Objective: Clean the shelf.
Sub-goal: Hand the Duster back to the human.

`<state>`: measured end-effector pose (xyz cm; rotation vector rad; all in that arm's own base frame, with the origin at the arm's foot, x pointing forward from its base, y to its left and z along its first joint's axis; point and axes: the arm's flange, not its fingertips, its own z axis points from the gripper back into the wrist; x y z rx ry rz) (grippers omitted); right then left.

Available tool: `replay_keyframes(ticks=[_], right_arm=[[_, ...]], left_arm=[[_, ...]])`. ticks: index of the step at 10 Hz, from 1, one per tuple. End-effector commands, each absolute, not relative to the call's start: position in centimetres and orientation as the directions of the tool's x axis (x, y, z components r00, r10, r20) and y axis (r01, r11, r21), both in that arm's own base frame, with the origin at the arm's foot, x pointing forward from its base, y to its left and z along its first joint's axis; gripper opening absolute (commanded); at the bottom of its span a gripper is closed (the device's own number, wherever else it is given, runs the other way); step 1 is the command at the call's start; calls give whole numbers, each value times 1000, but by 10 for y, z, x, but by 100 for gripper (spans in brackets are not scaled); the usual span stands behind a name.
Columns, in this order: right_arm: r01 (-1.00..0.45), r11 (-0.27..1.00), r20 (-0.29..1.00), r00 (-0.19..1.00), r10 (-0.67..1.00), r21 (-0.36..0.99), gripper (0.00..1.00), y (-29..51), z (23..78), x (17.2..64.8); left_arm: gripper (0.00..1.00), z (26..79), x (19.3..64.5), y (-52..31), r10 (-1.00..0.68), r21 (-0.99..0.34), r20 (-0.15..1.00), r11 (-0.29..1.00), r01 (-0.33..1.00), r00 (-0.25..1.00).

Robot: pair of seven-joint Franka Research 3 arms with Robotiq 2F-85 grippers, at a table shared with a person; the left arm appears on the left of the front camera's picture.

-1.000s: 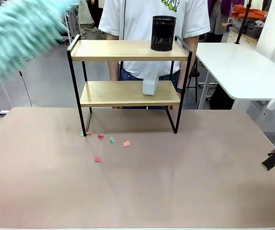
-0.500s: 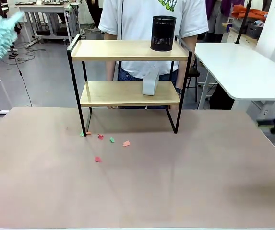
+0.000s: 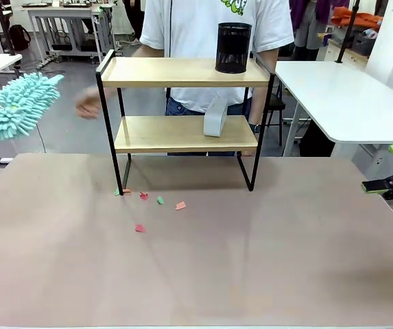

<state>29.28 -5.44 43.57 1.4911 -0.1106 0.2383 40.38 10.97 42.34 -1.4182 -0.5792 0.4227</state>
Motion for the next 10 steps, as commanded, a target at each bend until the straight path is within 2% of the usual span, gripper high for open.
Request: replay_keyframes(ticks=[1,8,10], right_arm=[[-248,60,242,965,99,967,100,-56,436,291],[-248,60,242,965,99,967,100,-56,436,291],[-248,60,242,965,99,967,100,-56,436,291]], left_arm=[[0,432,408,113,598,-994,100,94,54,795],[0,435,408,103,578,-989,132,135,65,805],[73,434,409,103,566,-989,136,126,78,813]])
